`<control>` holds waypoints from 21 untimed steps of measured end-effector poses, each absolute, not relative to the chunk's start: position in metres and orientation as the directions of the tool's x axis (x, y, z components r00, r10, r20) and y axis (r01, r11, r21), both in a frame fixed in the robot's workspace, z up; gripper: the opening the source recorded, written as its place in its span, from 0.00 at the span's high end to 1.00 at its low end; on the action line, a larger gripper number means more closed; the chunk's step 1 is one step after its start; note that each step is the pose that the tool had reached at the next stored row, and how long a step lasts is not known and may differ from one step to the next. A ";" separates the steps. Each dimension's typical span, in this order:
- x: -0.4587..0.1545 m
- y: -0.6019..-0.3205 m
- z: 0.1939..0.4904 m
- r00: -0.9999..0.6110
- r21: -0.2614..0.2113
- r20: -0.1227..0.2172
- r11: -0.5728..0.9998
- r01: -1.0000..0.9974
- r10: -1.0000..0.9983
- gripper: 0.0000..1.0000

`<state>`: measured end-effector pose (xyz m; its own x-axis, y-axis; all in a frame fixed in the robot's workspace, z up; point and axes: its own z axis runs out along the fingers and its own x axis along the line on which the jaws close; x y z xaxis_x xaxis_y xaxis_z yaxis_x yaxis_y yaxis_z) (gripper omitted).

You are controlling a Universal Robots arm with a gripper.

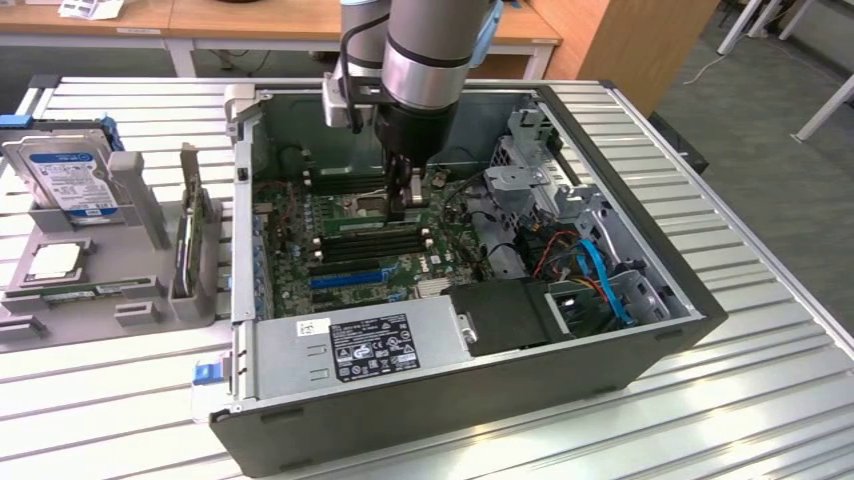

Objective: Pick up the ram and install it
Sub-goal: 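Insert the ram into the slot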

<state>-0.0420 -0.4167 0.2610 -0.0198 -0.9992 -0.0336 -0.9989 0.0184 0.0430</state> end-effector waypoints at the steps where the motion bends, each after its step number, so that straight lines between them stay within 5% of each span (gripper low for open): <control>1: -0.042 -0.417 0.260 -0.020 0.043 -0.034 0.018 -0.999 -0.999 0.88; 21: -0.042 -0.417 0.253 -0.020 0.043 -0.034 0.018 -0.999 -0.999 0.88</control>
<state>-0.0419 -0.4166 0.2534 -0.0198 -0.9992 -0.0337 -0.9989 0.0183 0.0429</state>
